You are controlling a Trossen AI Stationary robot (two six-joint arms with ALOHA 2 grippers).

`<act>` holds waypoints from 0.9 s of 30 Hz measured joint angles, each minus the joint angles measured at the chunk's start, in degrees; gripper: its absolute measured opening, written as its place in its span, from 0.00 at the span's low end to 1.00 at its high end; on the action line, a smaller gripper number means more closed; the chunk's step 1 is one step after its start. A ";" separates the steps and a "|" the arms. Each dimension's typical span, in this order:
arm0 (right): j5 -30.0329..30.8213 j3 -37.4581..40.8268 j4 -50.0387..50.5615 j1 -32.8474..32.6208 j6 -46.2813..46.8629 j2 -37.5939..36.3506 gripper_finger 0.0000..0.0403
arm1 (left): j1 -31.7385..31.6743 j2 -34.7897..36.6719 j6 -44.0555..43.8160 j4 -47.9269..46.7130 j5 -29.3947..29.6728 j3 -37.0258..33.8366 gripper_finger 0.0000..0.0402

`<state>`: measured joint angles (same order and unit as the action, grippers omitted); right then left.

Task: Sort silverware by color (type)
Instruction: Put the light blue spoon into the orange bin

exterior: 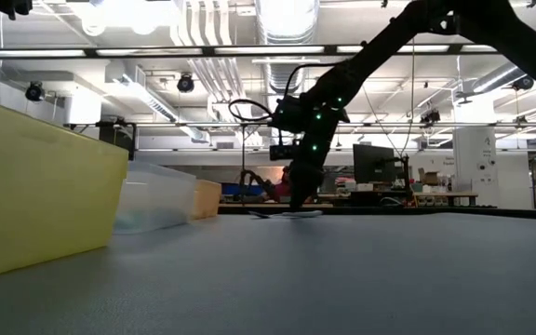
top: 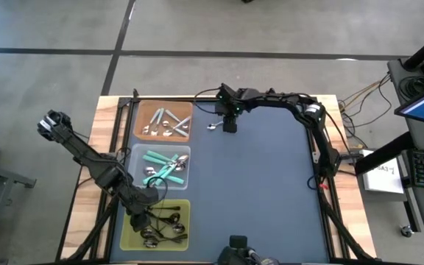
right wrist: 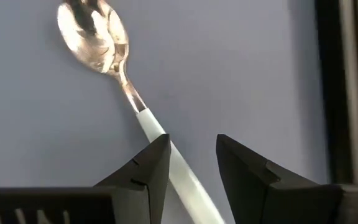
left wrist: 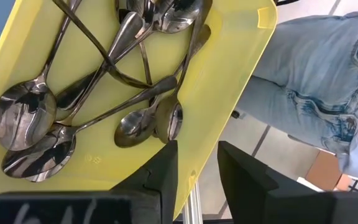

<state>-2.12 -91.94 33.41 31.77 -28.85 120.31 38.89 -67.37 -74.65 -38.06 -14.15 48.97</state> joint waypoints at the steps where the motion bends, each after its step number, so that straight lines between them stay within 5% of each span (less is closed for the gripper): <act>1: -0.90 0.05 0.32 0.00 1.09 -0.42 0.32 | 0.00 0.00 0.00 0.00 0.01 0.00 0.24; 15: -13.08 0.39 1.32 -0.14 4.05 -2.16 0.31 | 0.00 0.00 0.13 -0.02 0.81 0.00 0.24; 27: -14.96 0.15 1.25 -0.11 8.89 0.71 0.30 | 0.00 0.02 0.17 -0.06 3.13 0.00 0.24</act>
<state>-17.07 -91.79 34.66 31.66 -19.95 121.02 38.89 -67.35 -74.48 -38.12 -11.02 48.97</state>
